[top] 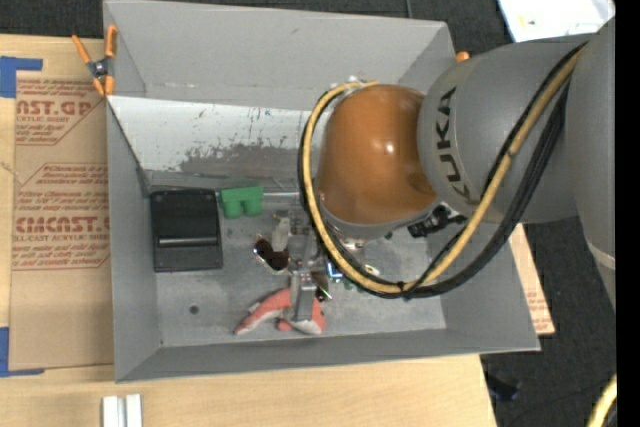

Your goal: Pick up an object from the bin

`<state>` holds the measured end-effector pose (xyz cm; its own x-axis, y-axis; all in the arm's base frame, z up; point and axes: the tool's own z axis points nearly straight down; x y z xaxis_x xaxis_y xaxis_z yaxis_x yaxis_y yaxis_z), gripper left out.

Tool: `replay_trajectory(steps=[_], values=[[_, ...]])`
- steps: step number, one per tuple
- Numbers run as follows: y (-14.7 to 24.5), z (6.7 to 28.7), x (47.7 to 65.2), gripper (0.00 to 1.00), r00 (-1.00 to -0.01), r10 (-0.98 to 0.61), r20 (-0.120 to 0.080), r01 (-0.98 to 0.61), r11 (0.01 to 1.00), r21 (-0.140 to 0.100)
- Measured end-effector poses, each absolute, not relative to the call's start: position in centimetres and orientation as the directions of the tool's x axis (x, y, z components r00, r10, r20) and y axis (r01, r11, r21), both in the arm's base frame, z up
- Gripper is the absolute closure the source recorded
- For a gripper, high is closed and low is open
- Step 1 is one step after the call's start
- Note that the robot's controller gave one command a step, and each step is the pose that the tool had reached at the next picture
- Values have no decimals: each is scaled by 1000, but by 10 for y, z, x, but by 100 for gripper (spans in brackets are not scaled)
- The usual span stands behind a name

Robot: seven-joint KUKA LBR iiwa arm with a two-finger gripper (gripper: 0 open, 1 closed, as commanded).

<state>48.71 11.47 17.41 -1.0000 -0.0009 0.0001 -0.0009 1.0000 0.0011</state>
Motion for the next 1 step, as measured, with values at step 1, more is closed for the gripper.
replay_trajectory(steps=[1], values=[[83,82,515,0,-993,116,-1,116,993,3]])
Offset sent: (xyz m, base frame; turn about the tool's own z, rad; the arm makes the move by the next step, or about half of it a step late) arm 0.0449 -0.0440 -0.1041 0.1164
